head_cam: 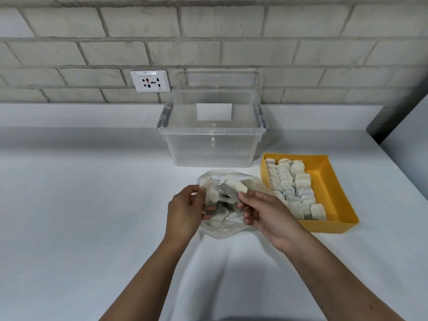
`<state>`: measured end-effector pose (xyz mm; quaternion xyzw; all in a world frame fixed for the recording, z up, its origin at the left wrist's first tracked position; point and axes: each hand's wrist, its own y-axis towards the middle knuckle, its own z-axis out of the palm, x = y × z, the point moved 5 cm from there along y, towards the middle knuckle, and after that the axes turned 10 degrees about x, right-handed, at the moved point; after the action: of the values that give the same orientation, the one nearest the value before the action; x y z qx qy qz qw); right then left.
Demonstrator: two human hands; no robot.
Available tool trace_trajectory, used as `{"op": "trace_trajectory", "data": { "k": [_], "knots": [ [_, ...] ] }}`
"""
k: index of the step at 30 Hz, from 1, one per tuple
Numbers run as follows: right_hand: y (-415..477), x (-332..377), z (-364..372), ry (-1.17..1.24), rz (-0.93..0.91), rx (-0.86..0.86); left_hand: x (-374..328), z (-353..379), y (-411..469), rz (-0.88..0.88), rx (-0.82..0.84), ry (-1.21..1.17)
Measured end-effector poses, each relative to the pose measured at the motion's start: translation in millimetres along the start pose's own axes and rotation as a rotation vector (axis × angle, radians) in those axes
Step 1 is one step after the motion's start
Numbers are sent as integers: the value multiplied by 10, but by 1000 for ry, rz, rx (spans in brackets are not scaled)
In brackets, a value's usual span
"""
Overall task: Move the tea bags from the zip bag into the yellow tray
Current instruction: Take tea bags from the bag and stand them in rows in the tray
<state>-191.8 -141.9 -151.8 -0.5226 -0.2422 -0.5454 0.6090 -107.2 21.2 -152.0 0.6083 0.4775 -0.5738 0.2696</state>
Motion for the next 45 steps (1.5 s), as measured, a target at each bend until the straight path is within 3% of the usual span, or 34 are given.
{"op": "trace_trajectory", "data": {
  "k": [5, 11, 17, 23, 25, 28, 32, 36, 40, 43, 45],
  "knots": [
    [-15, -155, 135, 175, 139, 47, 18, 237, -93, -43, 73, -192],
    [25, -259, 175, 197, 136, -3, -40, 293, -160, -70, 106, -336],
    [33, -281, 239, 118, 98, 11, -24, 164, -149, 2, 0, -167],
    [110, 7, -119, -338, -93, -172, -157, 13, -125, 195, -30, 91],
    [159, 78, -181, -505, -104, -159, -133, 19, -98, 189, 22, 117],
    [280, 158, -209, -987, -148, -192, -73, 45, -10, 165, 77, 241],
    [476, 136, -148, -1409, -117, -242, -23, 0, 62, 85, 63, 111],
    [566, 140, -94, -1524, -135, -270, -3, -61, 62, 62, 40, 71],
    [355, 342, -76, -1396, -259, -274, 29, -148, 67, 57, 15, 92],
    [185, 504, -32, -1368, -374, -121, 65, -166, 104, 36, 17, 64],
    [99, 582, 4, -1331, -339, 24, 78, -154, 137, 40, 28, 47]
  ]
}}
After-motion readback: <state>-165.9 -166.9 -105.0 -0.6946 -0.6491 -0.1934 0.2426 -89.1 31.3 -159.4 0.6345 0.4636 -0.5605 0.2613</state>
